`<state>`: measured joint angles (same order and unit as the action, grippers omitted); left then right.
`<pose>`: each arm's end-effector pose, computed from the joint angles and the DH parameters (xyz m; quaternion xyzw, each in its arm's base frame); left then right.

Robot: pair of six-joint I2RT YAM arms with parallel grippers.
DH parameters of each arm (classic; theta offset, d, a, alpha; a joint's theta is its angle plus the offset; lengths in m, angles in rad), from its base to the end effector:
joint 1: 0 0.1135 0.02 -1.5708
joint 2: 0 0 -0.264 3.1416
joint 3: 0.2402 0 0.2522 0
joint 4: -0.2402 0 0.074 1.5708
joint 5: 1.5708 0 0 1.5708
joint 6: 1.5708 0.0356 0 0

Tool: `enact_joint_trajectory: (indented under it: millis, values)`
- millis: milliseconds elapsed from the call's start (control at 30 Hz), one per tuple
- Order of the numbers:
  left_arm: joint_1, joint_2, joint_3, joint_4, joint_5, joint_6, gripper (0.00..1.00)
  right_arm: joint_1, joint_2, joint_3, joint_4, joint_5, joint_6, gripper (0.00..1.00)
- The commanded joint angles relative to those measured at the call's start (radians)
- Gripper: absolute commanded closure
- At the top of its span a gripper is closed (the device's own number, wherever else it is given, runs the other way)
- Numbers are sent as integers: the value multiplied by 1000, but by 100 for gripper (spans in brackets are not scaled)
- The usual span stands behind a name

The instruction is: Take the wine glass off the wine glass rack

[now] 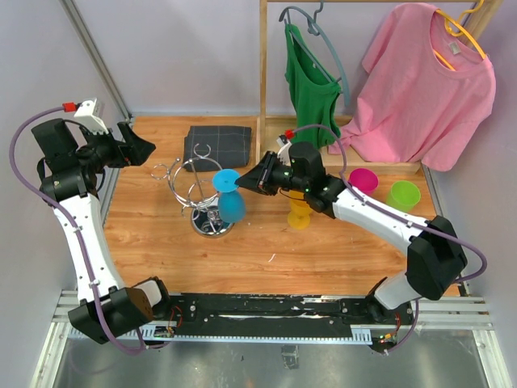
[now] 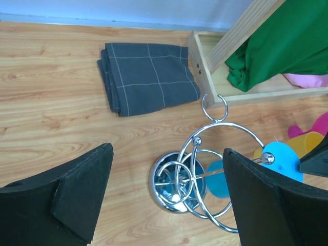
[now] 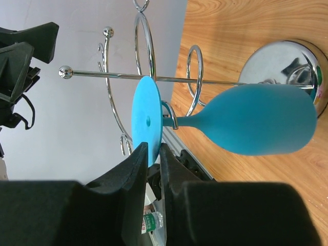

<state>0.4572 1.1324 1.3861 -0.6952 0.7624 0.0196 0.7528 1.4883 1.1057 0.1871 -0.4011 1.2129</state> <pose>0.2084 0.0751 0.4295 0.0241 0.8087 -0.1881 0.5569 0.2478 0.2512 0.3201 0.0496 0.7661 0.6029 0.2169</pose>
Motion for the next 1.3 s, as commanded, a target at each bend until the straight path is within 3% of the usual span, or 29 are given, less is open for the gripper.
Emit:
enact_joint_trajectory:
  millis: [0,200,367,1267]
  values:
    - [9,7,29,5,27,9,7,10,10,12,31,-18,9,83]
    - [10,10,25,8,33,7,8,10,16,12,37,-19,13,83]
    - [9,13,28,11,34,6,8,9,10,-5,59,-18,32,99]
    - [9,45,54,38,91,-50,8,-116,-336,-175,-61,39,31,99]
